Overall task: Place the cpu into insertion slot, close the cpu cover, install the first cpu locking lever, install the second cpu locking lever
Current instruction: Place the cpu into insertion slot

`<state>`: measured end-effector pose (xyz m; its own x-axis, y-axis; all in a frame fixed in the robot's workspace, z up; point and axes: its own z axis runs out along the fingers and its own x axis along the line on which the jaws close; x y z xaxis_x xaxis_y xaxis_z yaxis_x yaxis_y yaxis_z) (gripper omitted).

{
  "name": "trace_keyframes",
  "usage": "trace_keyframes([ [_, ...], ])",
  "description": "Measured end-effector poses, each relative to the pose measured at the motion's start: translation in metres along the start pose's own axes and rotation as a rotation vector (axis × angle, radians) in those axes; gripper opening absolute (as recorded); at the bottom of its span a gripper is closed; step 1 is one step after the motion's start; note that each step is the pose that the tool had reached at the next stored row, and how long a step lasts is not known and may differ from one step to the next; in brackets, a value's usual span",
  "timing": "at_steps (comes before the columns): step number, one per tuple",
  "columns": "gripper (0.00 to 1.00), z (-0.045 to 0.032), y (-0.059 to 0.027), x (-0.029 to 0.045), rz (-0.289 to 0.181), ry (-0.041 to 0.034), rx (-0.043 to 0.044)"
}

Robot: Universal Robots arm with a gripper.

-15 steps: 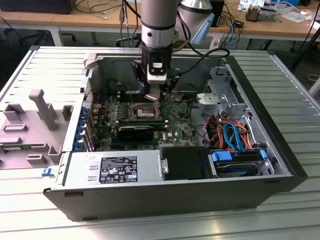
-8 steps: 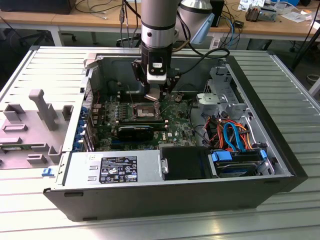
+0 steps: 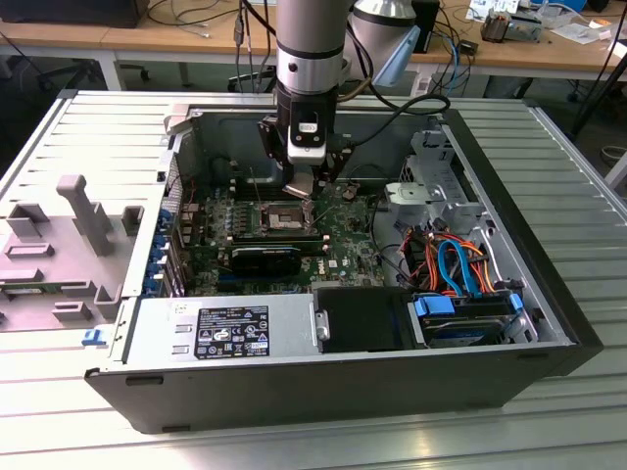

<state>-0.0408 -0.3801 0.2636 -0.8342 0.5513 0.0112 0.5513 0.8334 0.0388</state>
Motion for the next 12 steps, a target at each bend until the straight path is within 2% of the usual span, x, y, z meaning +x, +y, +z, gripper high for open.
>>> trace_keyframes([
  [12,0.54,0.0,0.0,0.0,0.009,-0.0004,-0.0001],
])
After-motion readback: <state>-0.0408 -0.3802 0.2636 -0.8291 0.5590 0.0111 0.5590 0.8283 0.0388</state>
